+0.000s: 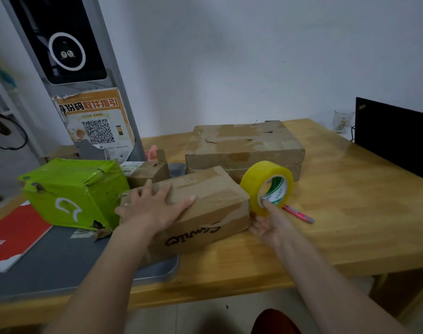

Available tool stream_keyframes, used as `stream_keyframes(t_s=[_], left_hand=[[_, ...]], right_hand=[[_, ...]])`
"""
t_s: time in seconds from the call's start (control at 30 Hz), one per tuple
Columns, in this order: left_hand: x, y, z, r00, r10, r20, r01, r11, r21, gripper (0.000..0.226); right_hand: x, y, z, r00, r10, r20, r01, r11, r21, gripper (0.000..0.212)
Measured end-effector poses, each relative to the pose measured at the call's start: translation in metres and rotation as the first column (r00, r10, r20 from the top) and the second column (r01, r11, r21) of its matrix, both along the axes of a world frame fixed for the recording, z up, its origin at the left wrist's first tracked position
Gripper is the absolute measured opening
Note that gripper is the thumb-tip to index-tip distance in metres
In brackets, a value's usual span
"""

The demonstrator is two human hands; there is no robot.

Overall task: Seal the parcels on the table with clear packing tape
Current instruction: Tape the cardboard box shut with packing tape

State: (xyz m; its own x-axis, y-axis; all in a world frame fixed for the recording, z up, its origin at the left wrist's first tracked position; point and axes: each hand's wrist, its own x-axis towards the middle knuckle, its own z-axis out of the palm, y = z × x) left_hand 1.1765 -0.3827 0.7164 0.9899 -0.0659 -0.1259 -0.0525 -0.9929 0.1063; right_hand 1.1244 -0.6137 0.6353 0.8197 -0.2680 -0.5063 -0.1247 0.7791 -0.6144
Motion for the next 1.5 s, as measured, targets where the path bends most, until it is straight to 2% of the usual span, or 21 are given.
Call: stream_keyframes(t_s=[0.17,0.23,0.37,0.43,0.5,0.57,0.63,0.67,0.7,0.73,0.8,0.83,0.87,0.93,1.03,1.07,1.1,1.17,1.23,1.37,1.5], left_hand=[[-0.001,0.013,0.000,0.995,0.063,0.076,-0.052,0.989,-0.140,0.099],[-0.003,0.015,0.001,0.990,0.096,0.105,-0.072,0.973,-0.217,0.097],[-0.015,0.011,0.001,0.968,0.188,0.164,-0.104,0.903,-0.417,0.093],[-0.027,0.002,-0.002,0.958,0.216,0.191,-0.075,0.827,-0.557,0.087],[-0.042,-0.013,-0.007,0.964,0.201,0.175,-0.028,0.728,-0.685,0.084],[-0.055,-0.029,-0.013,0.989,0.124,0.084,-0.020,0.665,-0.747,0.090],[-0.062,-0.041,-0.016,0.999,0.032,-0.024,-0.039,0.668,-0.744,0.099],[-0.064,-0.044,-0.014,1.000,0.022,-0.009,-0.022,0.689,-0.725,0.102],[-0.066,-0.046,-0.009,0.994,0.045,0.096,0.035,0.720,-0.693,0.105],[-0.068,-0.047,0.000,0.962,0.075,0.262,0.117,0.754,-0.646,0.108],[-0.071,-0.047,0.027,0.829,0.059,0.556,0.286,0.809,-0.513,0.114],[-0.070,-0.047,0.042,0.783,-0.004,0.623,0.349,0.830,-0.434,0.117],[-0.067,-0.048,0.058,0.770,-0.091,0.632,0.391,0.849,-0.355,0.120],[-0.055,-0.050,0.089,0.804,-0.264,0.533,0.438,0.869,-0.230,0.126],[-0.040,-0.057,0.130,0.830,-0.477,0.291,0.498,0.867,-0.001,0.120],[-0.035,-0.060,0.138,0.835,-0.517,0.189,0.527,0.850,-0.007,0.115],[-0.028,-0.064,0.141,0.832,-0.547,0.092,0.553,0.829,-0.082,0.116],[-0.019,-0.072,0.140,0.800,-0.600,0.014,0.583,0.772,-0.254,0.130],[-0.014,-0.077,0.132,0.781,-0.617,0.097,0.614,0.729,-0.302,0.132],[-0.011,-0.070,0.124,0.775,-0.609,0.166,0.627,0.713,-0.314,0.098],[-0.016,-0.067,0.125,0.759,-0.622,0.194,0.648,0.691,-0.320,0.089]], right_hand=[[-0.002,0.006,0.005,0.999,0.048,0.005,-0.048,0.996,0.079,0.041],[-0.002,0.010,0.016,0.999,0.049,0.007,-0.049,0.998,0.036,0.042],[0.009,0.003,0.072,0.997,-0.019,0.079,0.033,0.981,-0.189,0.040],[0.013,-0.007,0.114,0.985,-0.042,0.166,0.095,0.941,-0.326,0.029],[0.013,-0.015,0.158,0.968,-0.033,0.248,0.154,0.859,-0.488,0.013],[0.014,-0.021,0.194,0.946,0.033,0.322,0.197,0.732,-0.652,0.009],[0.014,-0.023,0.213,0.934,0.135,0.331,0.195,0.584,-0.788,0.015],[0.013,-0.022,0.216,0.930,0.195,0.311,0.173,0.513,-0.841,0.020],[0.012,-0.020,0.215,0.924,0.253,0.285,0.143,0.463,-0.875,0.026],[0.011,-0.018,0.213,0.917,0.302,0.260,0.110,0.437,-0.893,0.029],[0.009,-0.016,0.208,0.888,0.379,0.260,0.069,0.451,-0.890,0.026],[0.007,-0.016,0.206,0.865,0.418,0.276,0.052,0.474,-0.879,0.024],[0.006,-0.018,0.204,0.847,0.445,0.290,0.037,0.496,-0.868,0.027],[0.005,-0.021,0.201,0.816,0.494,0.300,-0.003,0.522,-0.853,0.041],[0.006,-0.023,0.197,0.801,0.497,0.334,-0.010,0.569,-0.822,0.019],[0.006,-0.022,0.196,0.805,0.493,0.331,-0.010,0.568,-0.823,0.017],[0.007,-0.021,0.194,0.810,0.490,0.322,-0.005,0.554,-0.833,0.017],[0.009,-0.020,0.192,0.804,0.483,0.347,0.027,0.553,-0.833,0.021],[0.011,-0.018,0.190,0.800,0.458,0.387,0.089,0.547,-0.833,0.022],[0.017,-0.010,0.194,0.790,0.391,0.473,0.247,0.502,-0.829,0.012],[0.033,-0.011,0.193,0.815,0.246,0.525,0.304,0.589,-0.749,0.006]])
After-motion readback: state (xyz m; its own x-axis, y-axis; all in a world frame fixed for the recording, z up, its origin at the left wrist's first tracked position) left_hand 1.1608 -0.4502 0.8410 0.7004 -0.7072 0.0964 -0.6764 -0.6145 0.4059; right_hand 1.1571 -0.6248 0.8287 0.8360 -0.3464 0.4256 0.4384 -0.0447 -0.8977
